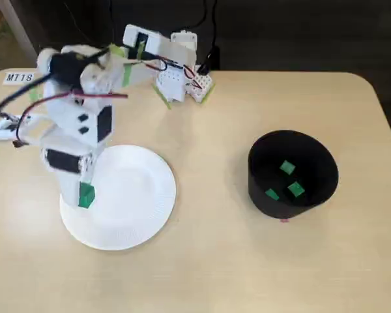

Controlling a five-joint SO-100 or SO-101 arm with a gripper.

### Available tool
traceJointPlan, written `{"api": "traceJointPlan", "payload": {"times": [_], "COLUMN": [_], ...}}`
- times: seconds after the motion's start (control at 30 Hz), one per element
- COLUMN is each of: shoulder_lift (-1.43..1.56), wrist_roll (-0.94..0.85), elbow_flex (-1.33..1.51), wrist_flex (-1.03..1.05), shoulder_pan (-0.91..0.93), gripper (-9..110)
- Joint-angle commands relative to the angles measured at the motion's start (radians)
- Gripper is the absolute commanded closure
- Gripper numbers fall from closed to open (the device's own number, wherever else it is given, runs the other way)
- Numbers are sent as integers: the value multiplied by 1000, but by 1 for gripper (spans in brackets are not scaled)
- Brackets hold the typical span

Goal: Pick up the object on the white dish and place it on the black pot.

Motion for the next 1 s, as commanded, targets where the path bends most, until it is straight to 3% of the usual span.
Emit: {"api": "traceJointPlan", "payload": {"times": [0.0,0.4,0.67,0.97], "shoulder_lift": [241,698,575,351], "wrist_roll": [18,155,235,230], "elbow_flex": [190,687,686,683], "wrist_flex": [3,3,-54,-133], "shoulder_pan": [-63,-592,-887,-1000], "gripper": [102,102,102,102]}}
